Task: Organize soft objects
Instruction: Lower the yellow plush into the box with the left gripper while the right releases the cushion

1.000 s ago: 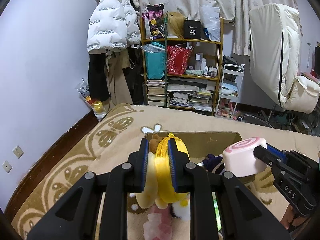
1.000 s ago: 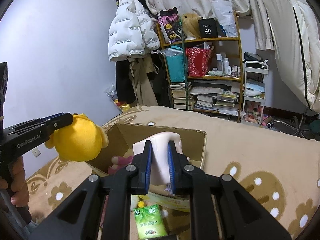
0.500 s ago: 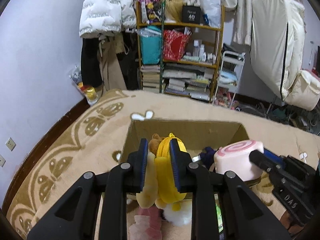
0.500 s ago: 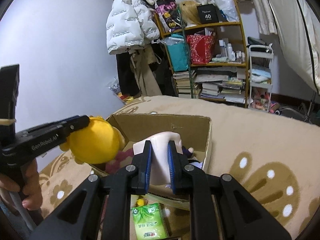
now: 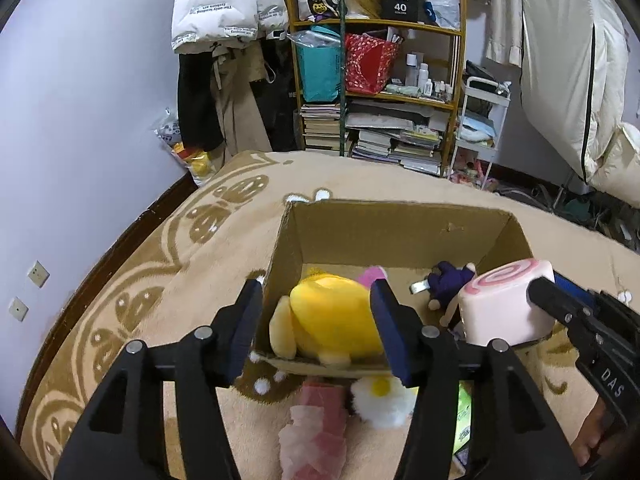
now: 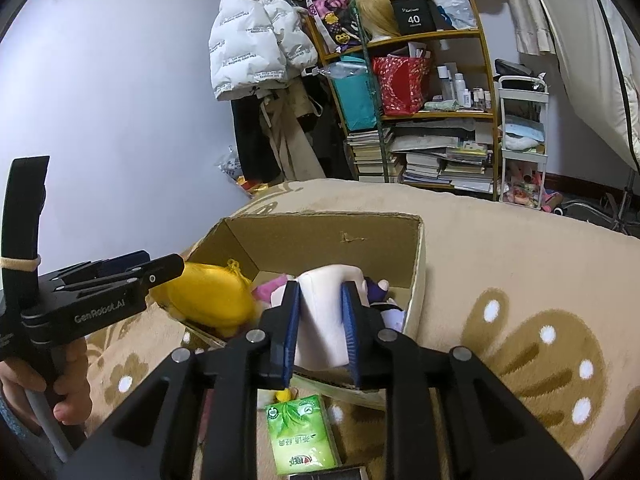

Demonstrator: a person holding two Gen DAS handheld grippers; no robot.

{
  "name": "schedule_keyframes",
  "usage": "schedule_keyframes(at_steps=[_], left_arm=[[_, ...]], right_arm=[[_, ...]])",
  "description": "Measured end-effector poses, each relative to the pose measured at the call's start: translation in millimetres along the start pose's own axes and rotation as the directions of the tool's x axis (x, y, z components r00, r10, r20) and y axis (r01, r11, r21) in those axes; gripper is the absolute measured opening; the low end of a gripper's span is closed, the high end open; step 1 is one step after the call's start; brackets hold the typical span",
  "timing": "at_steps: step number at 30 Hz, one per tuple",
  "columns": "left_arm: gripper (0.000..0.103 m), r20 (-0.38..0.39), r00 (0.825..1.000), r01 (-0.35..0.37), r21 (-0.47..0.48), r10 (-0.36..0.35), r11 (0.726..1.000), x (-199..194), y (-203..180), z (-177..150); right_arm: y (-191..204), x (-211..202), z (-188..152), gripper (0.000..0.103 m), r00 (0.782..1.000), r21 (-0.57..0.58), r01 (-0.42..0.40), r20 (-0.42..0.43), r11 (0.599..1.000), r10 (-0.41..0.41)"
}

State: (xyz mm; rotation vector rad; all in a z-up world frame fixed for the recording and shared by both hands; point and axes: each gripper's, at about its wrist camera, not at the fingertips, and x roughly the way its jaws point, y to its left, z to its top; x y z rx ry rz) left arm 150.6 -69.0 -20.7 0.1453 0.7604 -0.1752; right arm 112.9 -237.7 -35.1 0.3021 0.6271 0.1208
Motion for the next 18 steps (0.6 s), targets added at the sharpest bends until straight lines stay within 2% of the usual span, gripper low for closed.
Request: schedule_keyframes(at_steps=[2,4,6,8,9,12,16,18], left_arm=[[0.057,-0.005,1.000,-0.007,0.015,0.007,1.000,-2.4,-0.7,-3.2],[0.062,-0.008,1.000,-0.010,0.018,0.010,1.000,-5.9,-0.4,-5.3],[0.069,-0.004,1.000,-0.010,0.013,0.010,1.000,-10.9,1.0,-6.7],[0.071,-0.003,1.000,-0.014,0.012,0.014,1.000,-16.0,3.0,-8.1],[0.073,-0.004,1.000,-0.016,0.012,0.016,1.000,-17.6,4.0,-8.7],[0.080,-0.009,1.000,-0.025,0.002,0.025,1.000,-25.1,8.8,-13.1],[0.080,-0.044,0.999,-0.008,0.000,0.008,1.000,-32.0,13.7,-20.3],[0.083,-0.061,0.998,-0.004,0.000,0.004,1.000,-36.0,15.7,-25.3]], right_arm=[[0.2,-1.7,-0.2,0.024,1.000,0.000,0.001,0.005,1.000,-0.001],[0.2,-5.3,0.8,0.024,1.000,0.002,-0.003,0.015,1.000,0.003],[0.4,-9.4,1.4,0.033,1.000,0.002,0.006,0.025,1.000,-0.006],[0.2,-13.5,1.7,0.048,0.999,0.008,0.016,0.034,1.000,-0.016],[-0.5,-16.6,1.7,0.050,0.999,0.016,0.023,0.037,1.000,-0.023],[-2.4,-23.7,-0.5,0.066,0.998,0.042,0.043,0.033,0.998,-0.044],[-4.9,-33.0,-4.8,0.089,0.999,0.075,0.045,0.024,0.996,-0.047],[-4.5,-39.4,-6.8,0.094,0.998,0.088,0.048,0.026,0.995,-0.050]])
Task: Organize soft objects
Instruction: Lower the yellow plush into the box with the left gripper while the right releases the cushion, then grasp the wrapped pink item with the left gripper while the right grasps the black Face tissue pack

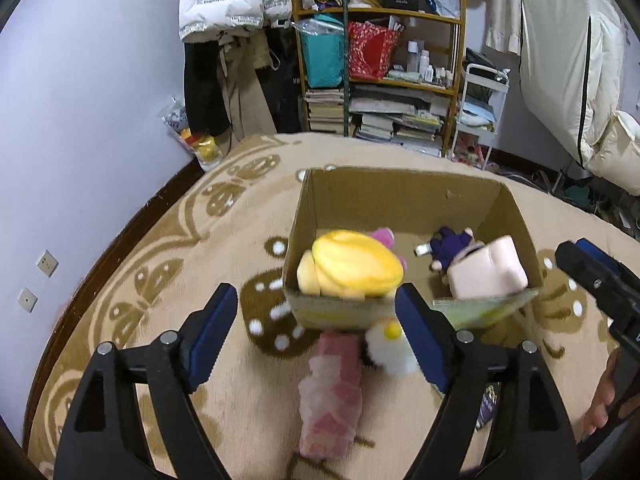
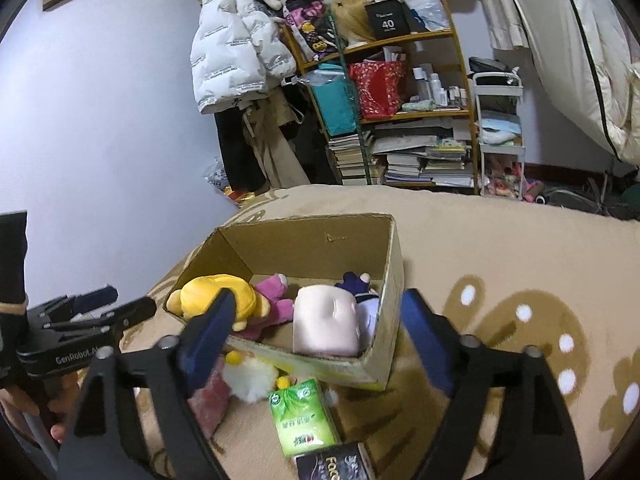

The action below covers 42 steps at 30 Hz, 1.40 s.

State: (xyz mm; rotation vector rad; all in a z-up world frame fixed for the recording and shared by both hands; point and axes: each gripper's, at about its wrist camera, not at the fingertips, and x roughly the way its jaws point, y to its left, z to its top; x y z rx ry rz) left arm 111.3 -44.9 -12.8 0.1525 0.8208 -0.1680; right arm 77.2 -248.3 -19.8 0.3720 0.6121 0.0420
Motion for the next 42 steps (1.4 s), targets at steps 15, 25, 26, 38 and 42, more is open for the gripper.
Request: schedule_keyframes(at_steps=[15,25,26,38,42], left_arm=[[0.097,-0.091,0.996,-0.024,0.020,0.026,1.000,-24.5,4.3,-35.7],[0.097,-0.146,0.989,0.014,0.008,-0.012,1.000,-22.2,10.9,-46.5],[0.097,-0.148,0.989,0.013,0.007,-0.012,1.000,-21.4,11.5,-47.1],[0.097,-0.216,0.976,0.024,-0.005,-0.025,1.000,2.7,11.6,-55.7],[0.097,-0.239,0.971,0.028,0.000,-0.027,1.000,13.6,9.4,-57.2]], right_arm=[[22.1,-30.8,-27.1,0.101,0.996,-0.032,0.020,-0.083,0.999,-0.023],[32.8,-32.7,-42.7,0.101,0.985,-0.078,0.095,-0.135,0.992,-0.105],[31.9,-31.7,-43.7,0.101,0.984,-0.074,0.096,-0.143,0.993,-0.106],[16.8,-5.3,-64.9,0.101,0.949,-0.037,0.121,-0.288,0.992,-0.126],[13.8,5.3,-71.4,0.101,0.932,-0.033,0.132,-0.336,0.991,-0.135]])
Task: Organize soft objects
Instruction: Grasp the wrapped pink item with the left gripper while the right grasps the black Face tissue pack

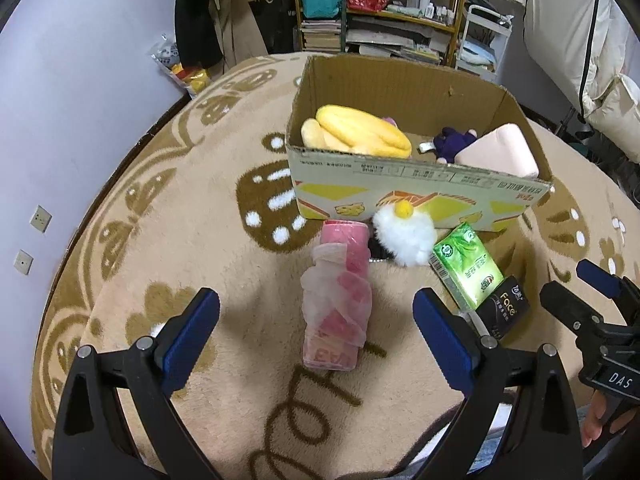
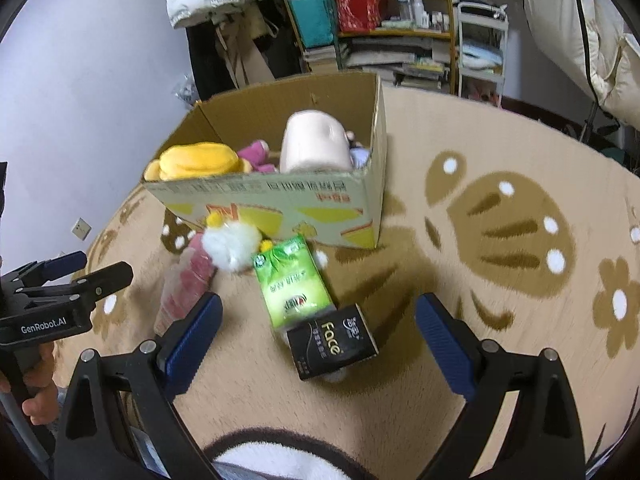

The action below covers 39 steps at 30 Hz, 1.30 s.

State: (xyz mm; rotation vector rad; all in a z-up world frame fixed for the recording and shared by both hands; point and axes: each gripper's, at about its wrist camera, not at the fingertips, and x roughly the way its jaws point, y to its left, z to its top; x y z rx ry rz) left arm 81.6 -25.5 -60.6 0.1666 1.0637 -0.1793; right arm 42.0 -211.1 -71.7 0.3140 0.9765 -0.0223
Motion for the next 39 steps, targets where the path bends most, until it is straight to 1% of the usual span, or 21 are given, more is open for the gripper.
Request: schedule_keyframes(at_steps=[5,13,20,24,30,39], left_arm=[[0.097,-0.035,0.999,0.001,0.004,-0.001,1.000,13.5,-2.5,-2.6],[0.097,-0.070,0.998,0.006,0.010,-0.005,1.000,28.7,-5.1,-5.1],[0.097,-0.093,0.996,0.004,0.028,-0.001,1.000,42.1,-10.6,-5.6],[0.097,-0.114,0.993,0.017,0.020,-0.014,1.000,48.1,-10.5,-5.7],[0.097,-0.140,0.990,0.005,0.018,-0.003,1.000,59.3,-9.9,-6.7],[0.097,-0.166,0.986,-0.010,0.026,0.014,1.000,70.1,-10.3,-9.3]], right_arm=[[-0.7,19.7,-5.1,0.101,0.997,-0.003,0.016,-0.078,1.000,-0.016],[1.1,40.4,-12.6,0.101,0.986,-0.022,0.033,-0.161,0.999,-0.036],[2.5,53.4,-16.4,0.101,0.976,-0.030,0.045,-0.210,0.999,-0.050],[1.3,63.1,-19.4,0.101,0.967,-0.031,0.053,-0.246,0.998,-0.059],[0.7,73.6,-23.9,0.101,0.956,-0.032,0.060,-0.287,0.998,-0.067],[-0.4,87.5,-24.2,0.101,0.944,-0.032,0.072,-0.320,0.997,-0.078]])
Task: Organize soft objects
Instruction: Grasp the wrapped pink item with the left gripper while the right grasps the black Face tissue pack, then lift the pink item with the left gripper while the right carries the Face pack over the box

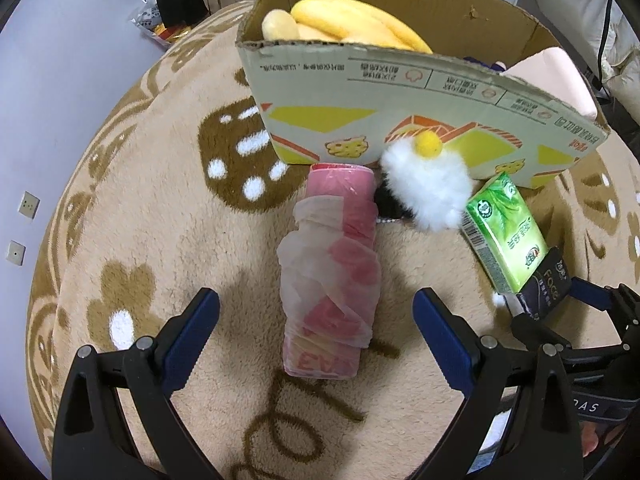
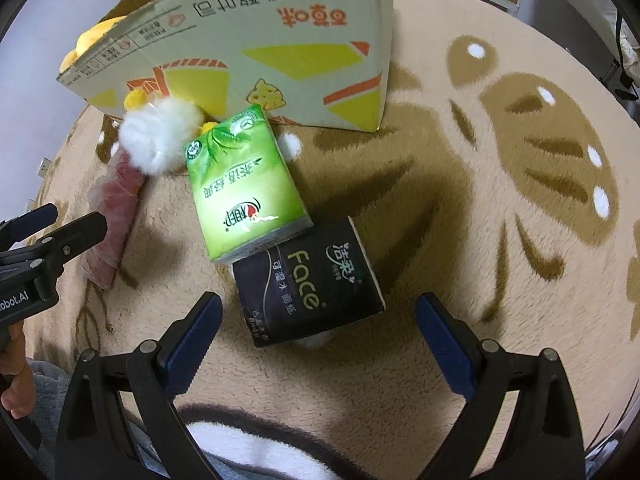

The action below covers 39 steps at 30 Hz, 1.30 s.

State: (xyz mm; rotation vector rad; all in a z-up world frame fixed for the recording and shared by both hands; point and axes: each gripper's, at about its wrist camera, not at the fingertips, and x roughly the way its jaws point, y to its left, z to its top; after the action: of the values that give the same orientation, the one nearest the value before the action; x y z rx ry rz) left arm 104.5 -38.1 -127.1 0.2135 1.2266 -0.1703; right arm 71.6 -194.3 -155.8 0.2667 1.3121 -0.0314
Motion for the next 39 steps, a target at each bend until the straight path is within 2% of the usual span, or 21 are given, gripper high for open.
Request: schedule_keyframes(at_steps=[6,9,13,18,19,20,23,31,33,37,39], left_arm=[[0.096,-0.018,1.000,-0.011,0.005,0.011,1.000,7.1,-0.5,-0.8],[0.092,-0.025,0.999,-0.023,0.014,0.023,1.000,10.2,-0.7,-1.8],[0.091,-0.032,0.998,-0.053,0.022,0.054,0.998,16.7,0.1,-2.8],[0.074,-0.062,0.996,-0.060,0.026,0.062,0.998,26.7,0.3,-4.9],[0.071,-0.065,0.996,-0.053,0.024,0.054,0.998,28.1,0.4,-5.7],[0.065,-0.068,0.997,-0.047,0.023,0.048,0.999,29.4,0.0,-6.4],[0.048,-0.074,0.997,-0.014,0.027,0.016,1.000,32.6,-0.3,-7.7],[0.042,-0.043,0.999,-0.009,0.055,0.011,0.998,21.7,-5.2,-12.9],[0.032,-0.031,1.000,-0.005,0.051,0.007,0.999,15.3,-5.1,-14.0],[0.027,-0.032,0.999,0.035,0.017,-0.034,0.999,6.0,0.2,-15.9],[0.025,-0.024,0.999,0.030,0.012,-0.030,0.999,1.5,1.1,-18.1]], right_arm=[[5.2,9.0,-0.1,0.101,1.000,-0.010,0.013,-0.005,1.000,-0.013],[4.9,10.3,-0.3,0.097,1.000,-0.009,0.024,-0.007,1.000,-0.024],[4.2,8.1,-1.3,0.094,1.000,-0.007,0.029,-0.005,1.000,-0.029],[4.5,5.0,-1.0,0.083,1.000,-0.019,0.026,0.004,0.999,-0.026],[5.0,4.1,-1.2,0.077,1.000,-0.022,0.024,0.007,0.999,-0.024],[5.7,2.9,-1.4,0.073,1.000,-0.025,0.024,0.009,0.999,-0.023],[6.8,0.9,-1.4,0.072,1.000,-0.031,0.026,0.011,0.999,-0.025],[4.1,-18.5,-3.8,0.071,0.997,-0.013,0.025,0.072,1.000,-0.024],[2.5,-26.8,-7.3,0.071,0.995,-0.003,0.028,0.096,1.000,-0.027],[-3.5,-39.1,-7.3,0.071,0.990,0.018,0.025,0.137,1.000,-0.027],[-6.1,-46.9,-8.6,0.071,0.985,0.027,0.022,0.169,0.999,-0.026]])
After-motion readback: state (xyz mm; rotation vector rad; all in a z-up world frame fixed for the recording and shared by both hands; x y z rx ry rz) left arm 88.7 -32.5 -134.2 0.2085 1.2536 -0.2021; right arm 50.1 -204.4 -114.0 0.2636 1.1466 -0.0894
